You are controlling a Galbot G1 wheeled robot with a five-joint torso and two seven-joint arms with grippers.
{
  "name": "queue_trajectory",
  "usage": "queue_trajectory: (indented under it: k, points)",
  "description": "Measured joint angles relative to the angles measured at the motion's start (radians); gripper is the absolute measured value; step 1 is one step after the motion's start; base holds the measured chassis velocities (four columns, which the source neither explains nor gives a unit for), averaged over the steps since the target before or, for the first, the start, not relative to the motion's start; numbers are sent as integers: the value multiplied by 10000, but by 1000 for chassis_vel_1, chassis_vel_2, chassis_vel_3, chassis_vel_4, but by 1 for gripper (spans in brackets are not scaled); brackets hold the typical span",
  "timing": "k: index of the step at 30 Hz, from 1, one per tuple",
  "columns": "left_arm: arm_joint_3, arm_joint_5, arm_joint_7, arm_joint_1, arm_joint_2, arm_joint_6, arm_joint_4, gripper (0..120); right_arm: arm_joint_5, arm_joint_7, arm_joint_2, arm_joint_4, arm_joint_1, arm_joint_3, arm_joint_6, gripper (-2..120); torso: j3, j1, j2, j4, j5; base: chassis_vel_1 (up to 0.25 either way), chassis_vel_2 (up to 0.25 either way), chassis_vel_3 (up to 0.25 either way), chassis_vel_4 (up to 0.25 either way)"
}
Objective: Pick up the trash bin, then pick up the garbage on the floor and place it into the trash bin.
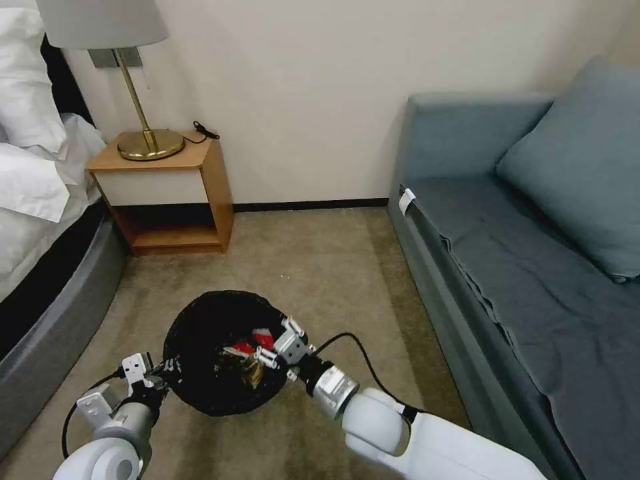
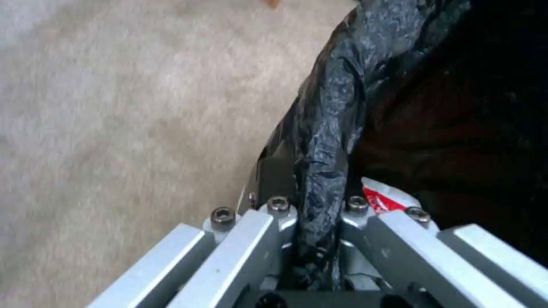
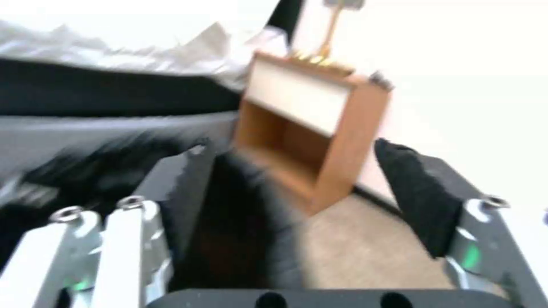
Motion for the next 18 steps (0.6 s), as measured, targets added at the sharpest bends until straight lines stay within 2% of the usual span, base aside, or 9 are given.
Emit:
queue_trajectory:
  k: [1, 6, 11, 18]
  points:
    - [0, 0, 0, 0, 0, 0, 0, 1, 0, 0, 0, 0, 0, 0, 0, 79, 0, 0, 0, 0, 0, 0, 0, 0, 0]
    - [156, -1028, -981, -290, -21, 598, 301, 1, -304, 205, -497, 445, -611, 1508, 281, 98, 0, 0, -1, -2, 0, 0, 0, 0, 0]
    - [313, -1568, -1564, -436, -47, 918, 391, 1, -360, 190, -776, 813, -1344, 2579, 394, 100, 0, 0, -1, -1, 2, 0, 0, 0, 0]
    - [422, -1760, -2004, -614, -34, 1169, 557, 1, -622, 80, -947, 1272, -2383, 3663, 549, 100, 0, 0, -1, -2, 1, 0, 0, 0, 0]
